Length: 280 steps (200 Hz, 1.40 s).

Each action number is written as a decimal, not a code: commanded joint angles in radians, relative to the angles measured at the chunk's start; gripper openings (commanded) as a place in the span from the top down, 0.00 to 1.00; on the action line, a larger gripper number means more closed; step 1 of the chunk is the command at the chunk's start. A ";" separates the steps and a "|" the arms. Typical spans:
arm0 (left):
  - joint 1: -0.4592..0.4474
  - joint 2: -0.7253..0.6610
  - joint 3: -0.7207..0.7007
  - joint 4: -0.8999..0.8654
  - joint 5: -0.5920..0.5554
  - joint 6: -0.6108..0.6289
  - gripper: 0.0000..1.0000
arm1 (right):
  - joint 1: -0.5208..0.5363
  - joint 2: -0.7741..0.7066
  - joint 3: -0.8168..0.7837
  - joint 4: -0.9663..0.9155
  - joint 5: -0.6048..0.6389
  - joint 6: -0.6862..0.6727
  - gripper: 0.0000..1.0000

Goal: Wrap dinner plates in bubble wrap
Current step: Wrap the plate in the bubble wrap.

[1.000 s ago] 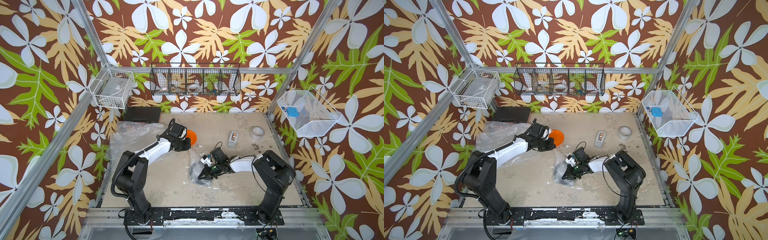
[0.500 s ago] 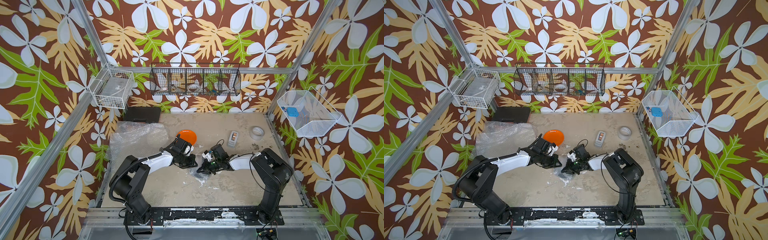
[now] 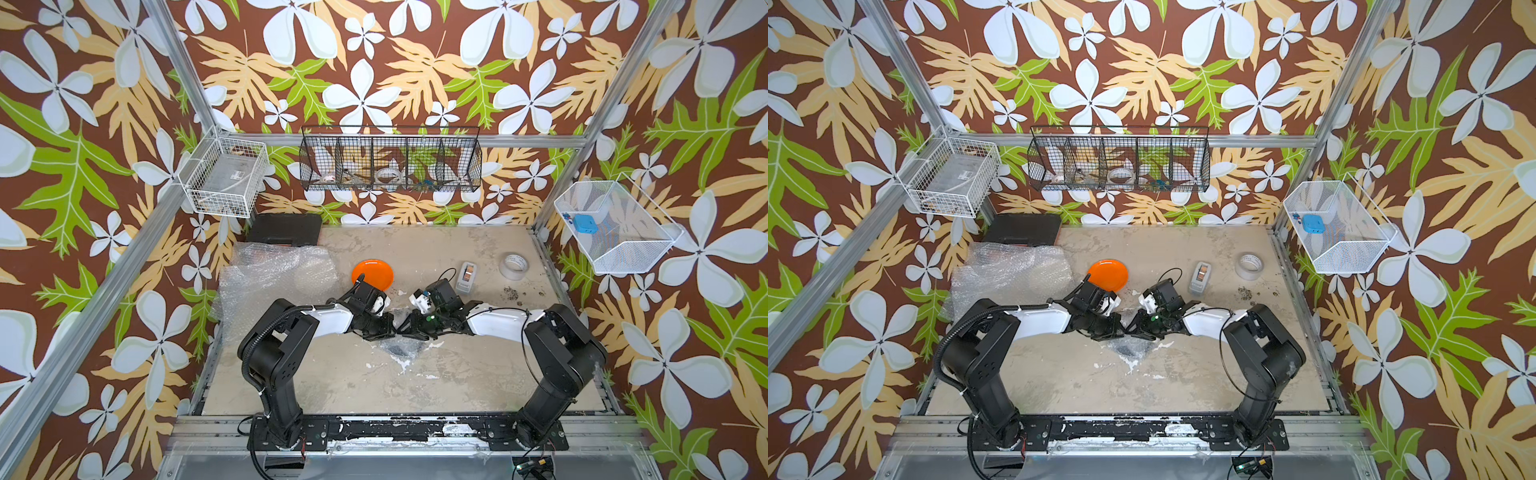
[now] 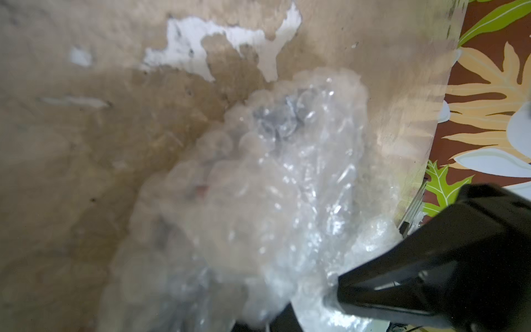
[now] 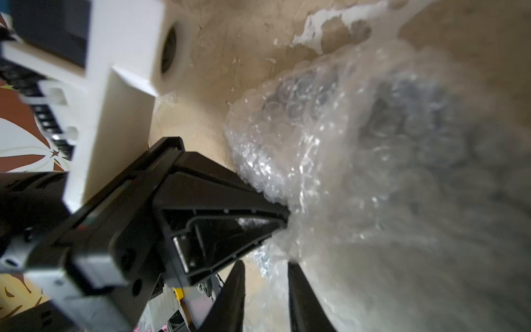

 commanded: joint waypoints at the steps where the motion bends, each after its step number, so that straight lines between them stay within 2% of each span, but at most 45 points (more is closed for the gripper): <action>1: 0.004 0.028 -0.021 -0.149 -0.165 0.052 1.00 | -0.015 -0.040 0.006 -0.127 0.005 -0.073 0.69; 20: 0.004 0.026 -0.022 -0.142 -0.160 0.048 1.00 | -0.022 -0.052 -0.006 -0.172 -0.029 -0.112 0.70; 51: 0.004 0.015 -0.003 -0.143 -0.146 0.040 1.00 | -0.021 0.010 -0.034 -0.108 -0.124 -0.123 0.92; 75: 0.003 -0.005 0.035 -0.154 -0.123 0.038 1.00 | -0.021 0.103 0.005 -0.103 -0.097 -0.137 1.00; 108: -0.005 -0.060 0.134 -0.183 -0.043 0.026 1.00 | -0.022 0.157 -0.009 -0.086 -0.054 -0.101 1.00; 137: -0.022 -0.091 0.142 -0.161 0.065 -0.010 1.00 | -0.022 0.161 -0.026 -0.043 -0.063 -0.060 1.00; 176: -0.058 -0.080 0.045 -0.107 0.128 -0.041 1.00 | -0.022 0.156 -0.035 -0.022 -0.064 -0.035 1.00; 221: -0.065 0.007 -0.075 0.017 0.183 -0.049 1.00 | -0.021 0.157 -0.038 -0.011 -0.064 -0.022 1.00; 240: -0.065 0.055 -0.090 0.011 0.170 -0.021 1.00 | -0.021 0.150 -0.037 -0.014 -0.061 -0.022 1.00; 280: -0.063 0.115 -0.107 -0.177 -0.064 0.135 1.00 | -0.027 0.088 0.019 -0.155 0.047 -0.086 1.00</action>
